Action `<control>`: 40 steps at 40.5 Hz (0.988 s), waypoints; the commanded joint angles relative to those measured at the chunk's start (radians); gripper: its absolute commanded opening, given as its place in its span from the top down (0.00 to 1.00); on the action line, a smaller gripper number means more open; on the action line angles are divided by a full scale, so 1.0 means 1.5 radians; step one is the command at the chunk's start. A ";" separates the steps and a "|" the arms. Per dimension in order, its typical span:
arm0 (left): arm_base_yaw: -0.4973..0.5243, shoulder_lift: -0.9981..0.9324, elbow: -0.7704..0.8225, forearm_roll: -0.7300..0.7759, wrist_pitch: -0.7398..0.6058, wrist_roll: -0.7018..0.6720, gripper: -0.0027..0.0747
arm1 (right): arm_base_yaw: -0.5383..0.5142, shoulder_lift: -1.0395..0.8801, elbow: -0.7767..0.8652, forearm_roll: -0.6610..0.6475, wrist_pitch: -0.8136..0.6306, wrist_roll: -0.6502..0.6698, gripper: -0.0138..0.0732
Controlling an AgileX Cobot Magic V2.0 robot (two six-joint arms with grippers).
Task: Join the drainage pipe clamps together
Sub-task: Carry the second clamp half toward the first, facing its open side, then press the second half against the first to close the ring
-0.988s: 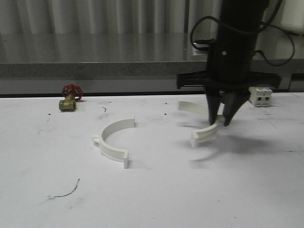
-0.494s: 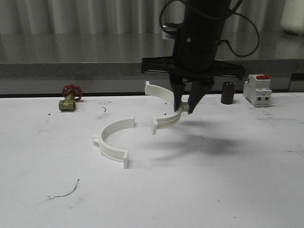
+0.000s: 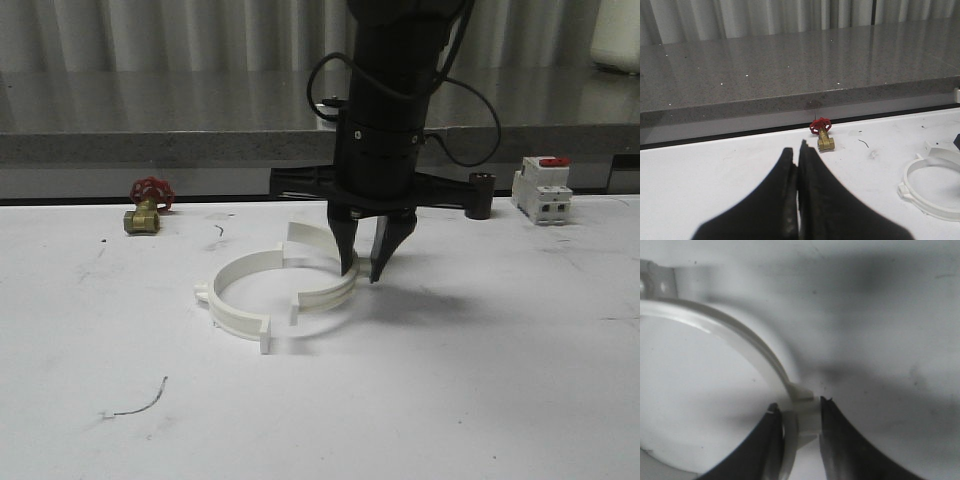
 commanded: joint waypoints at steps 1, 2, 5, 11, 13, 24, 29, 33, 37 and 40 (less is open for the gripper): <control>-0.001 0.005 -0.018 0.004 -0.048 -0.005 0.99 | 0.000 -0.025 -0.023 0.005 -0.018 0.004 0.73; -0.001 0.005 -0.018 0.004 -0.048 -0.005 0.99 | 0.000 -0.023 -0.023 0.009 -0.021 0.004 0.73; -0.001 0.005 -0.018 0.004 -0.048 -0.005 0.99 | 0.001 -0.017 -0.023 0.018 -0.029 0.004 0.73; -0.001 0.005 -0.018 0.004 -0.048 -0.005 0.99 | 0.001 -0.013 -0.023 0.019 -0.031 0.004 0.73; -0.001 0.005 -0.018 0.004 -0.048 -0.005 0.99 | 0.001 -0.012 -0.023 0.020 -0.033 0.004 0.73; -0.001 0.005 -0.018 0.004 -0.048 -0.005 0.99 | 0.001 -0.012 -0.023 0.022 -0.035 0.004 0.73; -0.001 0.005 -0.018 0.004 -0.048 -0.005 0.99 | 0.001 -0.012 -0.023 0.022 -0.027 0.004 0.73; -0.001 0.005 -0.018 0.004 -0.048 -0.005 0.99 | 0.001 -0.012 -0.023 0.022 -0.027 0.004 0.73; -0.001 0.005 -0.018 0.004 -0.048 -0.005 0.99 | 0.001 -0.012 -0.023 0.022 -0.026 0.004 0.73; -0.001 0.005 -0.018 0.004 -0.048 -0.005 0.99 | 0.001 -0.012 -0.023 0.022 -0.026 0.004 0.73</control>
